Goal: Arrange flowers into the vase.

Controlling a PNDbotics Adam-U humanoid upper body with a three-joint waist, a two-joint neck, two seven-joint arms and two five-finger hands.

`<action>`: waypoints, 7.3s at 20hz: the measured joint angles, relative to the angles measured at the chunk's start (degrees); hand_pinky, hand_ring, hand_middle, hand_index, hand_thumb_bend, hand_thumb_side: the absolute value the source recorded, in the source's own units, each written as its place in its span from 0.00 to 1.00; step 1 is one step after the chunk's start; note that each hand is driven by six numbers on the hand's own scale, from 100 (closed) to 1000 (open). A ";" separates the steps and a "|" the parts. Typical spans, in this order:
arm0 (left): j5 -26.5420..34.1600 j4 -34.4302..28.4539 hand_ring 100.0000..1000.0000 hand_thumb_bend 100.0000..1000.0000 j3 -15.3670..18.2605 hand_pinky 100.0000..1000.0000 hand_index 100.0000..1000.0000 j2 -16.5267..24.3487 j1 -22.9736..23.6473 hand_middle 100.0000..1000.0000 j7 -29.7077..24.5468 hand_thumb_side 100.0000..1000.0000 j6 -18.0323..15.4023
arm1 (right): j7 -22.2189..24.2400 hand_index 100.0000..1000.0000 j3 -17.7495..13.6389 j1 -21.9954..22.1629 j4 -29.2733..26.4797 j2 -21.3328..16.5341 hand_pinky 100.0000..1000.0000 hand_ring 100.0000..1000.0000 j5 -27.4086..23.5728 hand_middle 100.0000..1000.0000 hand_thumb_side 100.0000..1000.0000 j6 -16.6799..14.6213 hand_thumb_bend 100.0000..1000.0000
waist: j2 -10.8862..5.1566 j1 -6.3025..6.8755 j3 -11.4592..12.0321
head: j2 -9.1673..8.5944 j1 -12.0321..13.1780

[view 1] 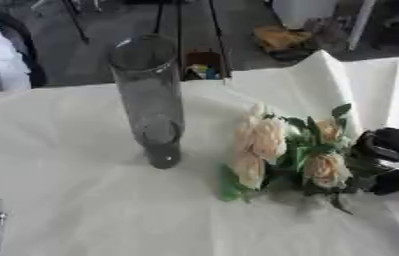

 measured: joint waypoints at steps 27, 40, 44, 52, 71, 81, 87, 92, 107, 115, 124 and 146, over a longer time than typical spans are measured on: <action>0.00 0.00 0.78 0.14 -0.01 0.69 0.93 -0.01 0.00 0.86 -0.83 1.00 0.71 | -6.66 0.00 0.34 -0.15 0.87 0.97 0.22 0.00 -4.72 0.00 0.60 -0.32 0.00 | 0.32 0.14 0.12 | -0.53 -0.03; 0.00 0.00 0.78 0.09 -0.01 0.69 0.93 -0.02 -0.01 0.86 -1.06 1.00 0.99 | -16.58 0.00 0.66 -0.19 1.41 1.51 0.00 0.00 -8.05 0.00 0.62 -0.53 0.00 | 0.56 0.11 0.71 | -0.56 -0.03; 0.00 0.00 0.78 0.09 -0.01 0.69 0.93 -0.02 -0.10 0.86 -1.22 1.00 1.10 | -20.21 0.00 0.61 -0.17 1.40 1.51 0.00 0.00 -11.00 0.00 0.70 -0.73 0.00 | 0.56 0.08 0.69 | -0.57 -0.01; 0.00 0.00 0.78 0.09 -0.01 0.69 0.93 -0.02 -0.10 0.86 -1.57 1.00 1.42 | -25.09 0.00 0.10 -0.17 0.88 1.52 0.00 0.00 -18.09 0.00 0.78 0.30 0.00 | 0.56 0.08 0.47 | -1.06 0.04; -0.02 0.00 0.78 0.07 -0.01 0.70 0.93 0.00 -0.08 0.86 -1.81 1.00 1.71 | -31.33 0.00 -5.21 -4.47 -18.29 -1.80 0.00 0.00 -49.00 0.00 0.67 11.29 0.00 | 0.21 -0.22 -0.09 | -0.94 0.86; -0.02 0.00 0.78 0.07 -0.06 0.70 0.93 0.02 0.23 0.86 -2.06 1.00 1.94 | -31.45 0.00 -5.41 -11.25 -21.43 -2.09 0.00 0.00 -61.74 0.00 0.67 14.96 0.00 | 0.05 -0.94 0.40 | -0.41 0.98; -0.02 0.00 0.78 0.07 -0.37 0.70 0.93 0.03 0.23 0.86 -2.10 1.00 1.95 | -32.16 0.00 -5.42 -15.52 -21.58 -1.97 0.00 0.00 -66.90 0.00 0.65 14.99 0.00 | 0.08 -1.42 1.07 | -0.40 0.99; -0.02 0.00 0.78 0.07 -0.53 0.70 0.93 0.05 0.23 0.86 -2.41 1.00 1.87 | -32.78 0.00 -5.40 -19.22 -21.59 -1.10 0.00 0.00 -70.65 0.00 0.65 13.84 0.00 | 0.08 -1.95 1.68 | -0.41 0.99; 0.47 0.00 0.78 0.06 -1.08 0.70 0.93 0.14 0.21 0.86 -3.14 1.00 2.02 | -33.82 0.00 -4.72 -27.73 -19.98 2.00 0.00 0.00 -77.58 0.00 0.62 10.87 0.00 | 0.10 -3.03 3.33 | -0.58 0.16; 0.54 0.00 0.78 0.06 -1.42 0.70 0.93 0.52 0.17 0.86 -3.45 1.00 2.10 | -35.39 0.00 -4.55 -31.12 -17.79 3.53 0.00 0.00 -78.38 0.00 0.60 7.96 0.00 | 0.19 -3.64 4.87 | -1.46 -0.46; 0.96 0.00 0.78 0.04 -1.78 0.70 0.93 0.56 0.06 0.86 -3.81 1.00 2.16 | -36.67 0.00 -4.06 -35.10 -17.32 4.66 0.00 0.00 -79.95 0.00 0.58 4.80 0.00 | 0.96 -4.25 6.20 | -2.20 -1.93; 1.27 0.00 0.78 0.02 -2.46 0.70 0.93 1.27 0.02 0.87 -4.59 1.00 2.22 | -36.01 0.00 -3.18 -40.90 -11.56 5.52 0.00 0.00 -80.26 0.00 0.58 -1.58 0.00 | 2.57 -4.39 8.51 | -4.11 -7.79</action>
